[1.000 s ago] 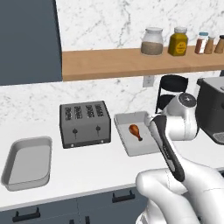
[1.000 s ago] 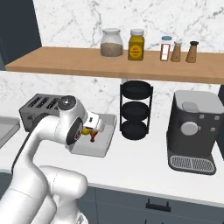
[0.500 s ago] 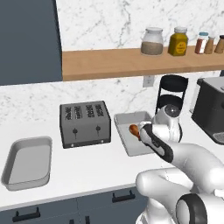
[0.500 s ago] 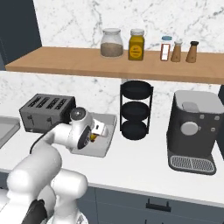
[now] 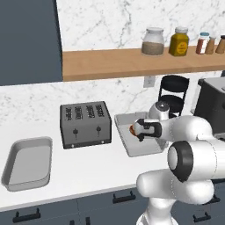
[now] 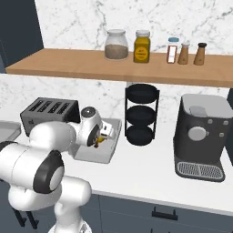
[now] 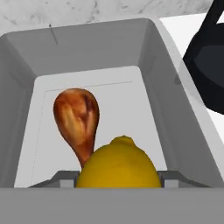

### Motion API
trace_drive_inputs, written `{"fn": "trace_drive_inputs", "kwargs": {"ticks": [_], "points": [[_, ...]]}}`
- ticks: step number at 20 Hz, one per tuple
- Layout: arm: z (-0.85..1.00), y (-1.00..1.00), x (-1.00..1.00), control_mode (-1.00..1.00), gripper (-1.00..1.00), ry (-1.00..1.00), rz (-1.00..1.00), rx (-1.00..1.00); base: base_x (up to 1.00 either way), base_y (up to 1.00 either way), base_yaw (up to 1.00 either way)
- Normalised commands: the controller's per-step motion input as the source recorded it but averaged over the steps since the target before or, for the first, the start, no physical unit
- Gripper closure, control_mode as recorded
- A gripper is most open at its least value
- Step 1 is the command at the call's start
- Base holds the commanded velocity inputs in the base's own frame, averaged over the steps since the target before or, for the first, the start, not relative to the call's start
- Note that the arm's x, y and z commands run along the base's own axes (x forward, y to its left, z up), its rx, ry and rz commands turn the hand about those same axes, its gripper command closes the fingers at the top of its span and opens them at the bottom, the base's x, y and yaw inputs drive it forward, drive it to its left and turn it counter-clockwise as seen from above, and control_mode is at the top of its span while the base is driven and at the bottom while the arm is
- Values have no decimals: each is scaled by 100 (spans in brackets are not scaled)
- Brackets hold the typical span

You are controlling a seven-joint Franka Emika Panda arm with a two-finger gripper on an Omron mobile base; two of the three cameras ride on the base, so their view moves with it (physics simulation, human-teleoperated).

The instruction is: Place one lemon and one chicken drumstick in each tupperware on the nearby counter, to pack two identical lunches.

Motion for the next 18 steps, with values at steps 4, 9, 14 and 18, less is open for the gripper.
{"fn": "trace_drive_inputs", "kwargs": {"ticks": [4,9,14,18], "points": [[-50,-5,47,-100,100,0,0,0,0,0,0],[-41,-15,31,-100,-100,0,0,0,0,0,0],[76,2,-3,-100,-100,-4,0,0,0,0,0],[99,19,-46,-100,-100,-5,-4,-1,0,0,0]]}}
